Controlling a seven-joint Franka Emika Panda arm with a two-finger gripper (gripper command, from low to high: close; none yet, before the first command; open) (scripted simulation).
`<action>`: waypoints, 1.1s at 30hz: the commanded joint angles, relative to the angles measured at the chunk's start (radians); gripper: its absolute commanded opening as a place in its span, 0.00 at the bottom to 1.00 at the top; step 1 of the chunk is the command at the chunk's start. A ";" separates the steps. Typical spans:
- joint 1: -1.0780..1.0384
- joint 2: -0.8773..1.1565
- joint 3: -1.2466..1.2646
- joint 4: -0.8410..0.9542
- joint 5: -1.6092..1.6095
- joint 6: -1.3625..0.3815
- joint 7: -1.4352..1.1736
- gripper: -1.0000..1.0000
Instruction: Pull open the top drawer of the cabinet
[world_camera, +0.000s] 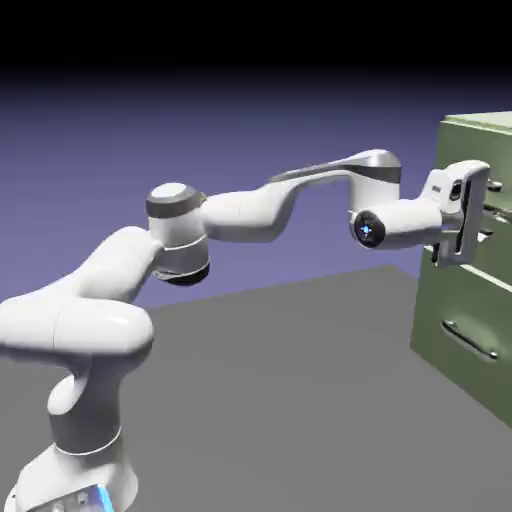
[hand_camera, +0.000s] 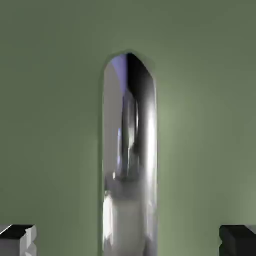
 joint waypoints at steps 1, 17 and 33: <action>0.022 -0.001 -0.004 -0.036 0.000 -0.014 -0.005 0.00; 0.232 0.238 -0.123 -0.451 0.022 -0.218 0.172 0.00; 0.553 0.328 -0.157 -0.935 -0.041 -0.382 0.190 1.00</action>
